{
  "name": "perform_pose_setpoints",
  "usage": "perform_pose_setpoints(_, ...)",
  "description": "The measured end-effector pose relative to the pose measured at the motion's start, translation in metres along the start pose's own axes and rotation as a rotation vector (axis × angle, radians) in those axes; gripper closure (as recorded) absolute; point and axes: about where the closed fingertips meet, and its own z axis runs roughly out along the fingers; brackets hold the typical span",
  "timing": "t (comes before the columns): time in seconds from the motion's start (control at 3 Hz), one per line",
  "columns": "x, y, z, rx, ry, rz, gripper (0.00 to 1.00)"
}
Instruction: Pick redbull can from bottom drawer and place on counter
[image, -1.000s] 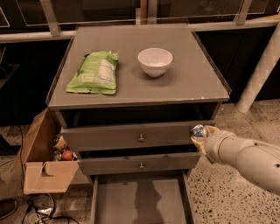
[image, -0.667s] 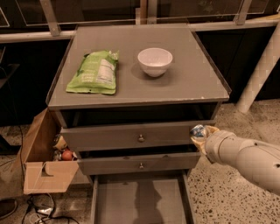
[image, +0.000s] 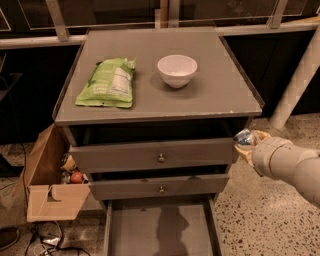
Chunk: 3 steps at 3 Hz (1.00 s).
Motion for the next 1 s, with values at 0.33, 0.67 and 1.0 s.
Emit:
perform_pose_setpoints(0.33,-0.022,-0.01,-0.007,0.021,-0.048,0.006,1.0)
perform_pose_setpoints(0.67,-0.072,-0.047,-0.034,0.099,-0.116,-0.052,1.0)
perform_pose_setpoints(1.0,-0.073,-0.048,-0.034,0.1,-0.117,-0.053,1.0)
